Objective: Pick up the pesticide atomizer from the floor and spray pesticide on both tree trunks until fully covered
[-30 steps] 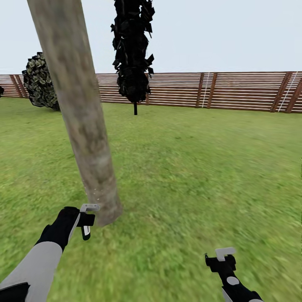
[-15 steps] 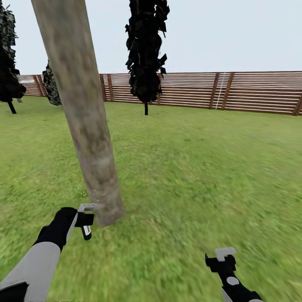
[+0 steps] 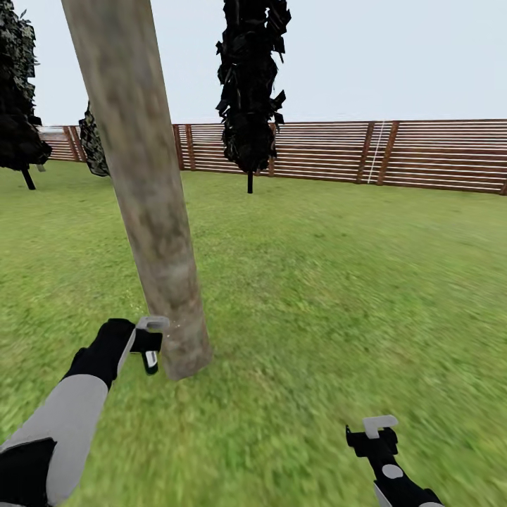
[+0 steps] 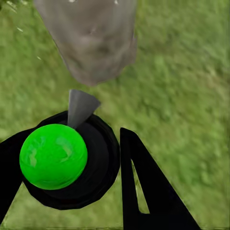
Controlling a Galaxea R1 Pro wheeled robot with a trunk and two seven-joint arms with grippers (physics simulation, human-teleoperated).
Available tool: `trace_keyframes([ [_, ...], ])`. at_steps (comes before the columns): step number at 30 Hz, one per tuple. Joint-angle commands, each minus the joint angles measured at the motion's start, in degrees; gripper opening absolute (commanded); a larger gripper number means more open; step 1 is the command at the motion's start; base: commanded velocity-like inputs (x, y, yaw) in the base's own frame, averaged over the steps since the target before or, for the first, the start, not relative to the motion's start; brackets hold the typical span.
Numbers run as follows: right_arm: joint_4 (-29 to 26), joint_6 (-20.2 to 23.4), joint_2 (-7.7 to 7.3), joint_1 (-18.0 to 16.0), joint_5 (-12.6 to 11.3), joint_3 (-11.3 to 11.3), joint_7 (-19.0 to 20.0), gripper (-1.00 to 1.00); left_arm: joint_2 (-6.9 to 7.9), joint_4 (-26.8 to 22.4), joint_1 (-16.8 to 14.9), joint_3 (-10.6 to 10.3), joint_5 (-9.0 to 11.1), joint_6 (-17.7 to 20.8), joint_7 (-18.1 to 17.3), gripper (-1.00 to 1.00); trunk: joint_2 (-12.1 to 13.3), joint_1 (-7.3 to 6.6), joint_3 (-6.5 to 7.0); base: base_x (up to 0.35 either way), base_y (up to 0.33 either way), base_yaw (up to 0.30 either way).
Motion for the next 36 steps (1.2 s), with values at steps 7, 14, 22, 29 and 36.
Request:
trace_keyframes([
  [7, 0.1, -0.2, -0.09, -0.1, 0.6, -0.4, -0.2, 1.0, 6.22, -0.1, -1.3, -1.0, -0.6, 2.7, -4.1, -1.0, 0.0, -0.01, -0.06, 0.0, 0.0, 0.0],
  [14, 0.1, -0.2, -0.09, -0.1, 0.6, -0.4, -0.2, 1.0, 6.46, -0.9, -0.7, -2.3, -0.8, 2.7, -9.2, -1.0, 0.0, -0.01, -0.06, 0.0, 0.0, 0.0],
  [22, 0.1, -0.1, -0.09, -0.1, 0.6, -0.4, -0.2, 1.0, 5.94, -0.9, -0.7, -4.7, -0.7, 4.0, -9.2, -1.0, 0.0, -0.01, -0.06, 0.206, 0.0, 0.0],
  [29, 0.1, -0.1, -0.09, -0.1, 0.6, -0.4, -0.2, 1.0, 5.79, -0.9, -0.8, -4.7, -0.7, 4.1, -9.2, -1.0, 0.0, -0.01, -0.06, 0.097, 0.0, 0.0],
  [36, 0.1, -0.1, -0.09, -0.1, 0.6, -0.4, -0.2, 1.0, 8.84, -0.9, -2.1, -4.5, -0.9, 4.8, -9.3, -1.0, 0.0, -0.01, -0.06, 0.001, 0.0, 0.0],
])
